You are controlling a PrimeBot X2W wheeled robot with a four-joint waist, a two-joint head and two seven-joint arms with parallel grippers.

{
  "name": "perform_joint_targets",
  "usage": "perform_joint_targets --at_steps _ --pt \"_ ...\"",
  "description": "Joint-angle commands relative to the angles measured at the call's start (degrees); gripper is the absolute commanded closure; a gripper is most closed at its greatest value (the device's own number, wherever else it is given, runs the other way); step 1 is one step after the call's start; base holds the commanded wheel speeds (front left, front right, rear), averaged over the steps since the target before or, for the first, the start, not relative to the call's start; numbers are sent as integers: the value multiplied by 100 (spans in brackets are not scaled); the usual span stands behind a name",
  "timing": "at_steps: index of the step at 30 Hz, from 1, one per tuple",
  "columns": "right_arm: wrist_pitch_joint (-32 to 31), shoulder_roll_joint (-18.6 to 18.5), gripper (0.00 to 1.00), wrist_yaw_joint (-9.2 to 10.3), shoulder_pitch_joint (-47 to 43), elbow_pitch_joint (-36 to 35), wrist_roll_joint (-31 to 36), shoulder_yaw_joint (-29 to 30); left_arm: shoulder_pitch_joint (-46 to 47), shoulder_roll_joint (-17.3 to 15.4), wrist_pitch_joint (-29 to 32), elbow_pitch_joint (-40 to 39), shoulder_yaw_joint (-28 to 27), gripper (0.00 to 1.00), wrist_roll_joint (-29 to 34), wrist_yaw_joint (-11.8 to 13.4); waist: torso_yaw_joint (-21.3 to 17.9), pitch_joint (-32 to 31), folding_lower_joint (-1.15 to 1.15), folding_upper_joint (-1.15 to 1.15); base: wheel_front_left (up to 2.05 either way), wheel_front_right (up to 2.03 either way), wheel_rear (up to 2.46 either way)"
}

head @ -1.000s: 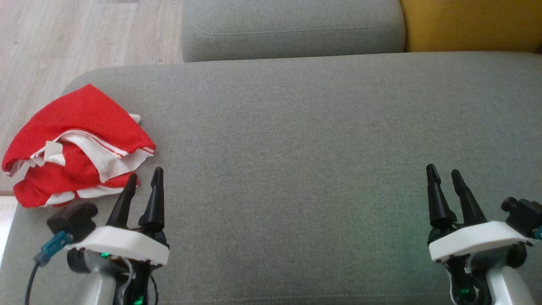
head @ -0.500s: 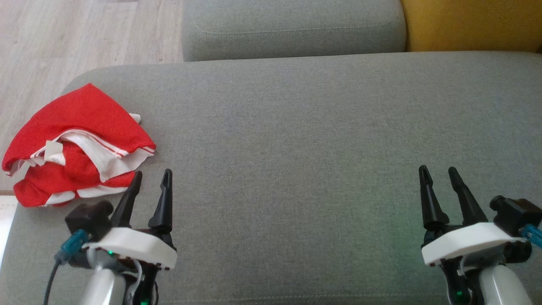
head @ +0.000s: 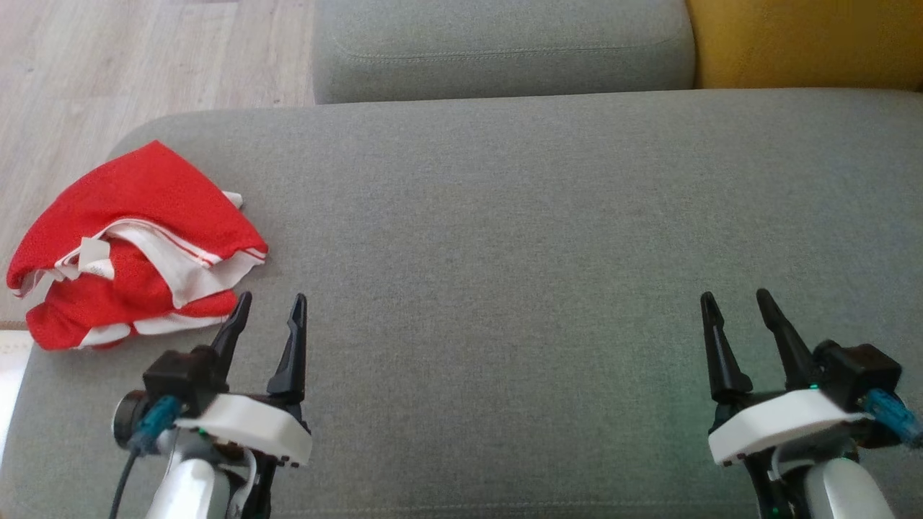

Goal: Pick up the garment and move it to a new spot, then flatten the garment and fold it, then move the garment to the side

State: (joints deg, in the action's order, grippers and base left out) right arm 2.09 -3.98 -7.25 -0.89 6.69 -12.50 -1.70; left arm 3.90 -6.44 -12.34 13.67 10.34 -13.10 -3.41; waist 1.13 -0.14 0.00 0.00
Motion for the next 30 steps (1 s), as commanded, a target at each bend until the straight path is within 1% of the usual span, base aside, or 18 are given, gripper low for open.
perform_joint_targets --at_steps 1,12,30 --pt "82 7 0 -22 110 -253 162 -136 384 -92 -81 -165 -157 0 161 52 3 2 0 0 0 0 0" --pt "214 63 0 -24 87 -320 808 -55 391 -53 -266 -74 -203 0 787 154 29 6 0 0 0 0 0" --pt "274 104 0 -24 125 -260 692 107 373 50 -266 35 -367 0 640 147 32 74 0 0 0 0 0"
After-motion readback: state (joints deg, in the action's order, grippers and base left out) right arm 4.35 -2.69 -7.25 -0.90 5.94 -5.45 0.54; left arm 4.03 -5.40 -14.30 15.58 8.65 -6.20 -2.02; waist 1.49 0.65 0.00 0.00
